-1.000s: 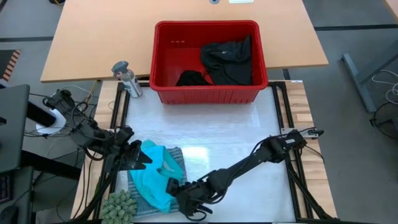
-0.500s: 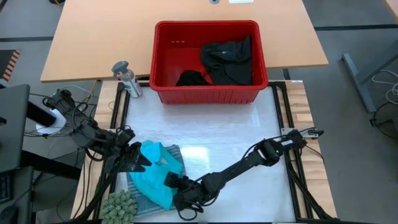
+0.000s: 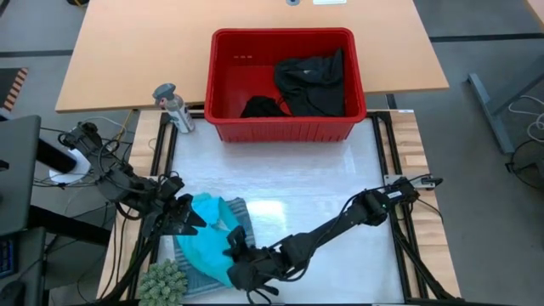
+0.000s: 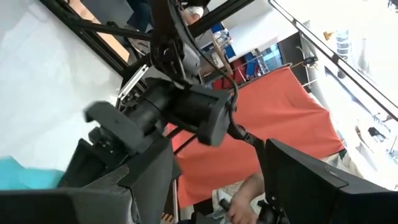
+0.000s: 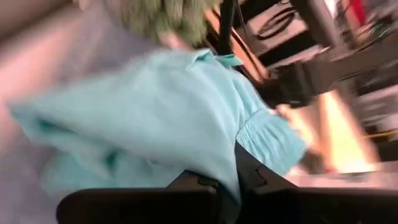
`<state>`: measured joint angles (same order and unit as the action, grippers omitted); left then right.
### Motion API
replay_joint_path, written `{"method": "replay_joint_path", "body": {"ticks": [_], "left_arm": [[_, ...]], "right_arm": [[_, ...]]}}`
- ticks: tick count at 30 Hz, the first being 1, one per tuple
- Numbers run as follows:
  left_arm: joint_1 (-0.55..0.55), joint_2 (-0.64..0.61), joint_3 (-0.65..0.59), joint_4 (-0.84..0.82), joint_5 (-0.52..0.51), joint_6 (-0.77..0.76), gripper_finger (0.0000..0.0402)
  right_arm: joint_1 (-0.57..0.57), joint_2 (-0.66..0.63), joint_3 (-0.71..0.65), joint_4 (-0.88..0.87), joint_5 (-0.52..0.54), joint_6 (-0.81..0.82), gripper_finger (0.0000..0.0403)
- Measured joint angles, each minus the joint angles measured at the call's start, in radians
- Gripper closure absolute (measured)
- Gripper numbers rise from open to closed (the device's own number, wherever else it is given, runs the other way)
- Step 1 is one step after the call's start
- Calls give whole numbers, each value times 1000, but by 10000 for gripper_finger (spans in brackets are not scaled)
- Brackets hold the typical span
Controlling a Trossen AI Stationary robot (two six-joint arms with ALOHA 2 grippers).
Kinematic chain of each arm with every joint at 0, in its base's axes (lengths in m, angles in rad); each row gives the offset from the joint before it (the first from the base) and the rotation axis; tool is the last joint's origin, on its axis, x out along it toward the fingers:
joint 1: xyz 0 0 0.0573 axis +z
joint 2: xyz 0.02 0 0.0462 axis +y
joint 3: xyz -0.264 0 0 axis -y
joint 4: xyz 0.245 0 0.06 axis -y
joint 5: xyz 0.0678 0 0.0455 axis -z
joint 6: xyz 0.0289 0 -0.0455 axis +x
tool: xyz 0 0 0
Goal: Fold Laundry from Bin
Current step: Stack the light blue shorts on top of the folded patterned blue shirt
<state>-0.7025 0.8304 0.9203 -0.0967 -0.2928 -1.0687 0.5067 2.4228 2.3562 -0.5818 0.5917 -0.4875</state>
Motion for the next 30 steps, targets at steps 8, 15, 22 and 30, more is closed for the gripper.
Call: {"method": "replay_joint_path", "body": {"ticks": [8,15,22,30], "left_arm": [[0,18,0,-140,-59,-39,159],[-1,35,0,-392,-123,-138,159],[-88,92,0,-436,-151,-235,159],[-234,250,0,-438,-185,-290,171]], "right_arm": [[1,56,-1,131,-252,357,341],[13,99,-2,79,-279,392,310],[26,-3,-3,-48,-108,418,270],[32,-81,-2,-140,-115,542,231]]}}
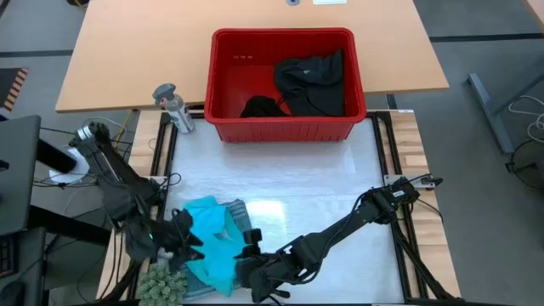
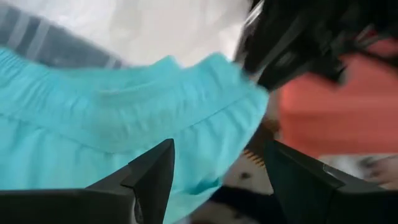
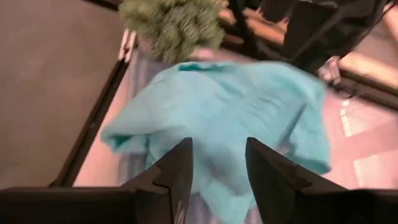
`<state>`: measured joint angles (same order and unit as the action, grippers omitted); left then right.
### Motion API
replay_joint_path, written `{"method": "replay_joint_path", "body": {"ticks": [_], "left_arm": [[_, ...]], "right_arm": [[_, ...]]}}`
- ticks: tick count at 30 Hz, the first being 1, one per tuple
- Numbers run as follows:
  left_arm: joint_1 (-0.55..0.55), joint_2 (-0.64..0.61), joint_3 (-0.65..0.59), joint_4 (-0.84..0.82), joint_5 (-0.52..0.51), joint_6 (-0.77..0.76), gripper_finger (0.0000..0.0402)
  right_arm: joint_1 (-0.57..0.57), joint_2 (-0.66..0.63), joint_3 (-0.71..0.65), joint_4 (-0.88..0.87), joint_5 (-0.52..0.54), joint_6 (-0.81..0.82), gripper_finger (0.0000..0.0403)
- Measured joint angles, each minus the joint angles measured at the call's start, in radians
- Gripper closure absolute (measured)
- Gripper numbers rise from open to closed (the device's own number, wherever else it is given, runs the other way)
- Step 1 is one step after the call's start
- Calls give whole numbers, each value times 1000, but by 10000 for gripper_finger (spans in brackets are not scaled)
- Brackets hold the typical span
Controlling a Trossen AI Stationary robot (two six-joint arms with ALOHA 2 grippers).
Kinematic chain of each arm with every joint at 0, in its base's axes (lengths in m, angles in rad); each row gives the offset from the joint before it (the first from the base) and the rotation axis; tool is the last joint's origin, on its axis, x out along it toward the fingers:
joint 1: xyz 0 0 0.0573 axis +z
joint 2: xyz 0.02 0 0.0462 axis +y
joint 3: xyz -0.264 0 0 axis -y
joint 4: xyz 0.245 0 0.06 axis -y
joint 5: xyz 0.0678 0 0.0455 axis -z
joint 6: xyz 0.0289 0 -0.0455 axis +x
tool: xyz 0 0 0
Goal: Fold Laundry from Bin
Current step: Stack the light blue shorts on top of the folded patterned blue shirt
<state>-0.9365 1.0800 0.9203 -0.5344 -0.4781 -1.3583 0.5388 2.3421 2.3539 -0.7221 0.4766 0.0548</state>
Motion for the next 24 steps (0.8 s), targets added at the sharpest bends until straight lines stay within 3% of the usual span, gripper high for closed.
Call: {"method": "replay_joint_path", "body": {"ticks": [6,12,24], "left_arm": [[-1,152,0,-75,62,-5,183],[27,260,0,-6,138,99,184],[261,376,0,-14,144,311,184]], "right_arm": [[14,0,0,-1,-110,26,213],[33,0,0,26,-111,27,204],[37,0,0,114,-111,60,206]]}}
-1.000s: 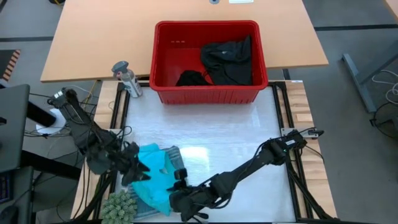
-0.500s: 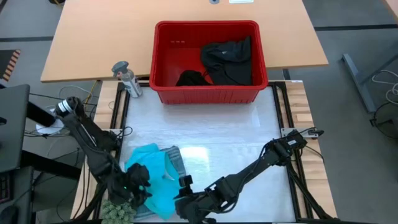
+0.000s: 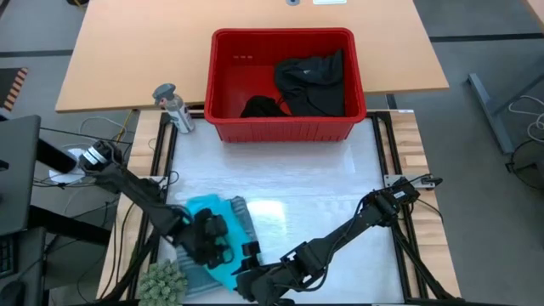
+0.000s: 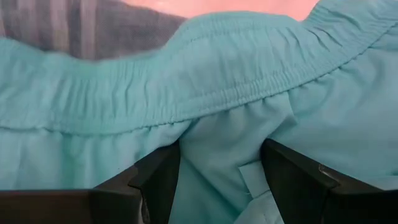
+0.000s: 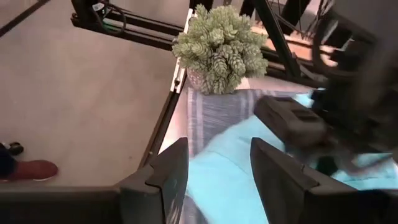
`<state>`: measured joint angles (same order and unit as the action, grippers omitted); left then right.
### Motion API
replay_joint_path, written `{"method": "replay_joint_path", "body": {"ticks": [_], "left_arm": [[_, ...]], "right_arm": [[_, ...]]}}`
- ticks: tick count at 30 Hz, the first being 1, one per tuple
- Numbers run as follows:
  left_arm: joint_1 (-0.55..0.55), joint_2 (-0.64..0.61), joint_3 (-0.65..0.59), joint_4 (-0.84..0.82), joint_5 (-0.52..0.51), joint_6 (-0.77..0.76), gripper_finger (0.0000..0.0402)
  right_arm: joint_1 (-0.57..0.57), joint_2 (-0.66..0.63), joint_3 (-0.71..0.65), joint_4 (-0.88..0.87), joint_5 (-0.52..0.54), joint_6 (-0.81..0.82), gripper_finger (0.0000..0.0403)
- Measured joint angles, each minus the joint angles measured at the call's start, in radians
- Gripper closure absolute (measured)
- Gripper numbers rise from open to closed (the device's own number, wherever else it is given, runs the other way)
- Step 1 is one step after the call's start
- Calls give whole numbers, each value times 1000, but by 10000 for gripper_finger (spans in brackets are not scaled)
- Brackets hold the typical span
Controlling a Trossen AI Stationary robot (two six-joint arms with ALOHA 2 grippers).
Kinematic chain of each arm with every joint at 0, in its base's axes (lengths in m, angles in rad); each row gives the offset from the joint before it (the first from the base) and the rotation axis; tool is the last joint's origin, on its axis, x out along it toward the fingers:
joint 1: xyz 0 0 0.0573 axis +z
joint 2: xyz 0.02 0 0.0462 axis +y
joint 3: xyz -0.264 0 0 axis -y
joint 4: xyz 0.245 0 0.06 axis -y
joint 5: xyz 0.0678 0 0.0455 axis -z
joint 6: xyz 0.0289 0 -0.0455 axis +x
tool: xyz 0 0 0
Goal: Fold Laundry from Bin
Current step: Stack the light blue shorts on top of the folded patterned blue shirt
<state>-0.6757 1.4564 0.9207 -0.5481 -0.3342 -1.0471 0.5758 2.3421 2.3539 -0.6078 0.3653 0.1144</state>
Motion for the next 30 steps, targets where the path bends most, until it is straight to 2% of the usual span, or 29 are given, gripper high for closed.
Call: {"method": "replay_joint_path", "body": {"ticks": [5,10,17,21,23,30], "left_arm": [[91,0,0,-3,14,87,184],[133,0,0,-3,86,128,184],[159,1,0,13,115,131,184],[169,1,0,17,132,136,185],[173,1,0,18,136,143,185],[191,1,0,37,150,147,185]], "right_arm": [[7,1,-18,-49,1,-20,203],[29,17,-18,-97,0,-242,195],[37,91,-21,-96,50,-561,175],[55,120,-21,-85,177,-795,153],[61,132,-21,-84,200,-885,144],[49,135,-20,-83,190,-993,138]]}}
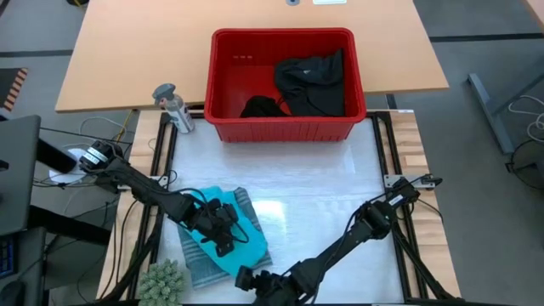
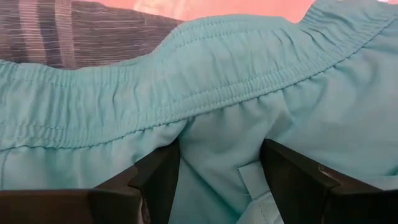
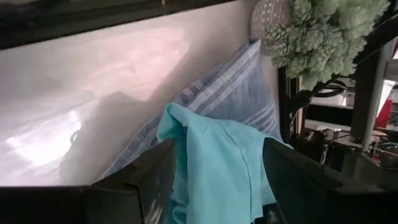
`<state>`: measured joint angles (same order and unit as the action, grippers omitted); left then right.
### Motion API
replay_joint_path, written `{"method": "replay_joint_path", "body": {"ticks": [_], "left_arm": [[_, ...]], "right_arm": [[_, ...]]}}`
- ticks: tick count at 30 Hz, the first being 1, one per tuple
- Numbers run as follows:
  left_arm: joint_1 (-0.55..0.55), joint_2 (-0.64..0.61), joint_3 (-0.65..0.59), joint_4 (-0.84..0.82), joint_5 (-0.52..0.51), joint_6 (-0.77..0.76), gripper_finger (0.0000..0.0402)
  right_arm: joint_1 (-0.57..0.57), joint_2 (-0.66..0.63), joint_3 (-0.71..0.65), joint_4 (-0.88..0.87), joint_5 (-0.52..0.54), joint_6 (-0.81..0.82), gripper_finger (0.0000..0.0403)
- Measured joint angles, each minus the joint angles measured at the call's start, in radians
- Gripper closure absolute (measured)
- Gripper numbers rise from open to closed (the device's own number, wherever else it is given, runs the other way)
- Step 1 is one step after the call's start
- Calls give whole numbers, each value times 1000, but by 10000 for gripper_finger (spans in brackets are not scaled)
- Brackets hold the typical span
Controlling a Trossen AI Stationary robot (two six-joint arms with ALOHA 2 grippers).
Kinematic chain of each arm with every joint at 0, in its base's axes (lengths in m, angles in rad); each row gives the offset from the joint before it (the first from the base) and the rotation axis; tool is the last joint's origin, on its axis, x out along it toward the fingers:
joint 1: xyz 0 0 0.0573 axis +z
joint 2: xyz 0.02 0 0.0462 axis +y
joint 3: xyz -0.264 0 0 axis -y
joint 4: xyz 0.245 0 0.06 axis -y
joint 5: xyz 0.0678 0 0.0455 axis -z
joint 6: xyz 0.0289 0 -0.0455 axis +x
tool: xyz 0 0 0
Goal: Fold Laundry from Bin
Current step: Stack the light blue shorts on top of the folded patterned blue shirt
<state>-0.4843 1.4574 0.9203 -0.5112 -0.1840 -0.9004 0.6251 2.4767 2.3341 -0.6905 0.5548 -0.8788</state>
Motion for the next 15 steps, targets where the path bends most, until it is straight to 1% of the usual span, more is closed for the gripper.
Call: {"method": "replay_joint_path", "body": {"ticks": [4,6,11,13,15], "left_arm": [[3,0,0,16,23,9,185],[3,0,0,16,28,21,185],[4,0,0,15,39,36,185],[8,0,0,15,50,48,185],[13,0,0,15,57,50,185]], "right_arm": [[-29,1,0,0,-32,5,138],[-45,21,3,39,-46,3,138],[-40,85,0,79,-61,-66,138],[-32,99,-1,77,-45,-81,138],[-18,100,-1,56,22,-76,138]]}}
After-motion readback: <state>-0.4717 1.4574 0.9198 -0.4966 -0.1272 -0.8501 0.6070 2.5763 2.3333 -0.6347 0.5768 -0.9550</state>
